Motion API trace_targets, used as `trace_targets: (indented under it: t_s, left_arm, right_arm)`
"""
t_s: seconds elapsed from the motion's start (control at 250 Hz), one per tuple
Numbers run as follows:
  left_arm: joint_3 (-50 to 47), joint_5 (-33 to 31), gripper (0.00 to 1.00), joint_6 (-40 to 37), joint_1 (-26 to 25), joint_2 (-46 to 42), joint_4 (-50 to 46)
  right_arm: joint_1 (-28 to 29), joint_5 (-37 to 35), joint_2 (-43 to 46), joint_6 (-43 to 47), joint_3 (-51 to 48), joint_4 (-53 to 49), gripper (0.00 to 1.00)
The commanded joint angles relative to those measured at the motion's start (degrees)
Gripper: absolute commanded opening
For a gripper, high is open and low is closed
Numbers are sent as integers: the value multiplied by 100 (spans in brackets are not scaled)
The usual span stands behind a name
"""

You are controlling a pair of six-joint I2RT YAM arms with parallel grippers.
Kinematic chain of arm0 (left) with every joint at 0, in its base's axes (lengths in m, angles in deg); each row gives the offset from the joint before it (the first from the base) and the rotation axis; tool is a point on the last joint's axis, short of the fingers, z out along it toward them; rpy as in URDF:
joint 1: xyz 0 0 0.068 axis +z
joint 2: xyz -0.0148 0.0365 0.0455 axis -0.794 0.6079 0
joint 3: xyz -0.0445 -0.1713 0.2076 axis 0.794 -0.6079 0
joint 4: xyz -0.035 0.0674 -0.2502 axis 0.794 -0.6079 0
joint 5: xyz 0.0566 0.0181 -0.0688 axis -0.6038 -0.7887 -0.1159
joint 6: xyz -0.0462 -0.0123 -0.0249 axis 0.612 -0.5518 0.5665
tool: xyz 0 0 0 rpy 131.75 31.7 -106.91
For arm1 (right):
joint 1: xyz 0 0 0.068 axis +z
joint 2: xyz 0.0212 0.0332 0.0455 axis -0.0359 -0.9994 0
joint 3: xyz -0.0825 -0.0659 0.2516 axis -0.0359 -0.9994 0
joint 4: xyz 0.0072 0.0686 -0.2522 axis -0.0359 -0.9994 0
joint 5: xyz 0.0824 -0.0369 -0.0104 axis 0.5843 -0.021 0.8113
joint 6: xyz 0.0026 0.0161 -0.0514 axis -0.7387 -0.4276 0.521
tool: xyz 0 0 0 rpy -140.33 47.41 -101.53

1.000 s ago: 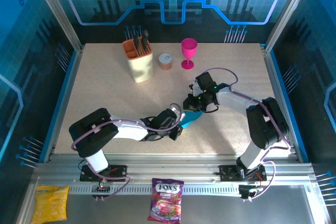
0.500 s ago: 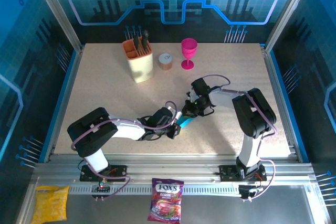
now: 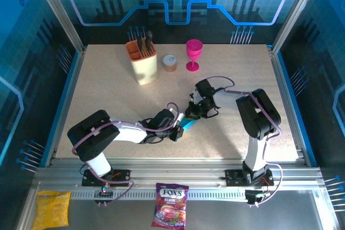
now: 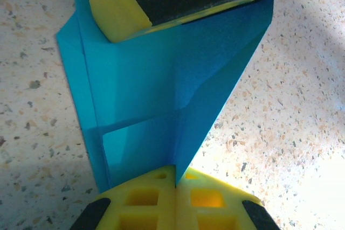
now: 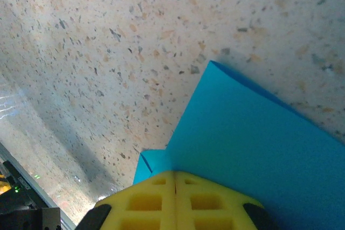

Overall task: Fold a paper plane with a square sheet of paper (pick it up from the middle)
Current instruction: Fold the wing for the fifth time at the center of the table.

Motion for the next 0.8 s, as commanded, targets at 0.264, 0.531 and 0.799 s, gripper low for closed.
trace_targets:
  t_s: [0.264, 0.531, 0.799]
  left_arm:
    - [-264, 276, 0, 211, 198, -105, 379]
    - [-393, 382, 0, 365, 287, -156, 550]
    - [-528, 752, 0, 636, 504, -3, 929]
  right_arm:
    - [-78, 50, 40, 41, 244, -361, 14]
    - [-285, 42, 1069, -97, 553, -544, 29]
    - [-134, -168, 1759, -314, -426, 11, 26]
